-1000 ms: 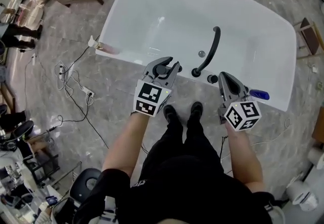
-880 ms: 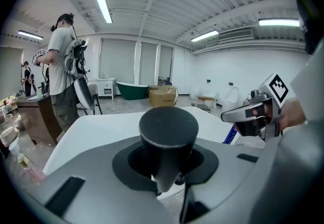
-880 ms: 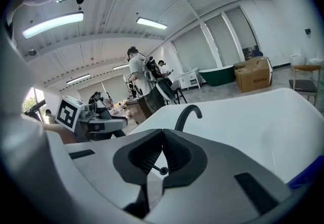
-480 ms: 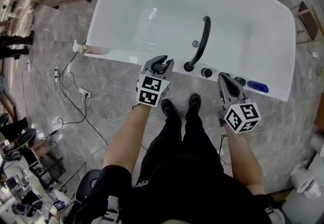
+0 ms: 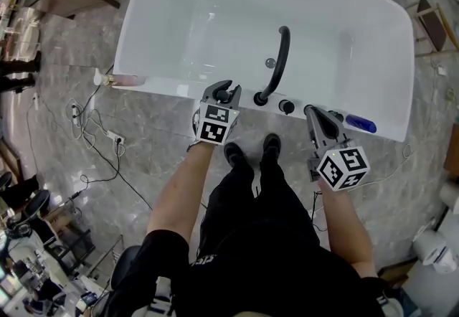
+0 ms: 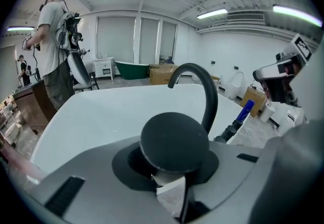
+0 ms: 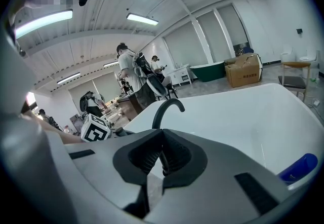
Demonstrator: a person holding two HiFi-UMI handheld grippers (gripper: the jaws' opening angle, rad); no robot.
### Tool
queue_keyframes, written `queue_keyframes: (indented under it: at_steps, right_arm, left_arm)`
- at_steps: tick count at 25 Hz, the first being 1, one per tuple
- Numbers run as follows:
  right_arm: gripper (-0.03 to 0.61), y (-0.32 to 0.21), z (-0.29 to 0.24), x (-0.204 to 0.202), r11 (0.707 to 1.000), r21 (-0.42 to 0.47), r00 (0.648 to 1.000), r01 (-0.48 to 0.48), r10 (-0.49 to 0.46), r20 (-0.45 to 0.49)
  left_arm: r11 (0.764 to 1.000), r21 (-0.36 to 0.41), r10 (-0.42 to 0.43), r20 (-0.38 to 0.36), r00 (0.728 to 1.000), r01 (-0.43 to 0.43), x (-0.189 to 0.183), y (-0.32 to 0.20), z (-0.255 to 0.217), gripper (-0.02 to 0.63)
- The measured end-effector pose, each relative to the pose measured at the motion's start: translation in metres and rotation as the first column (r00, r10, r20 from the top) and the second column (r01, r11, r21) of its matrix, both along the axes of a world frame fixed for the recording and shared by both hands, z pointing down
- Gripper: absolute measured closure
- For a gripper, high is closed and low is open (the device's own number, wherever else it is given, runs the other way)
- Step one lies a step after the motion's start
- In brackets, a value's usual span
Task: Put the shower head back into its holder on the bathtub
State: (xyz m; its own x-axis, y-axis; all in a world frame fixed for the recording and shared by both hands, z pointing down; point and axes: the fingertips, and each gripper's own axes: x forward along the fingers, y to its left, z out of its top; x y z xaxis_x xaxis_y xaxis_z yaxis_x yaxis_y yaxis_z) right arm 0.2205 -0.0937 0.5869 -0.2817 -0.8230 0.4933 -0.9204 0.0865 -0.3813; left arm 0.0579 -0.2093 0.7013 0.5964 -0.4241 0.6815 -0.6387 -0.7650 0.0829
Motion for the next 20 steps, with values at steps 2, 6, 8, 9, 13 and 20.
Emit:
queue_keyframes:
  at_steps: [2,6,8,9,13,20]
  right_arm:
    - [0.563,-0.001,0.003,0.003,1.0,-0.002,1.0,-0.001,0.001,-0.005]
    - [0.563,0.003,0.006,0.009,1.0,-0.022,1.0,-0.014,0.014,0.002]
    - [0.563,0.006,0.009,0.011,0.999,-0.036,1.0,-0.012,0.012,0.004]
    - [0.563,0.007,0.011,0.011,0.999,-0.042,1.0,-0.009,0.009,0.004]
    - [0.563,0.004,0.015,0.008,0.999,-0.049,1.0,-0.001,0.001,0.009]
    - [0.563,0.003,0.015,-0.007,0.998,-0.06,0.999,0.026,-0.024,0.021]
  left_arm:
    - [1.0,-0.003,-0.006,0.009,1.0,0.006,-0.001,-0.001,0.011,0.514]
    - [1.0,-0.007,-0.014,0.02,1.0,0.015,0.0,-0.003,0.024,0.514]
    - [1.0,-0.002,-0.014,0.018,1.0,0.014,0.003,-0.003,0.028,0.512]
    - [1.0,-0.004,-0.012,0.02,1.0,0.012,0.004,-0.003,0.031,0.512]
    - [1.0,-0.011,-0.006,0.014,1.0,0.006,0.005,-0.003,0.04,0.512]
    - [1.0,-0.021,0.001,0.021,1.0,0.0,0.003,-0.007,0.043,0.511]
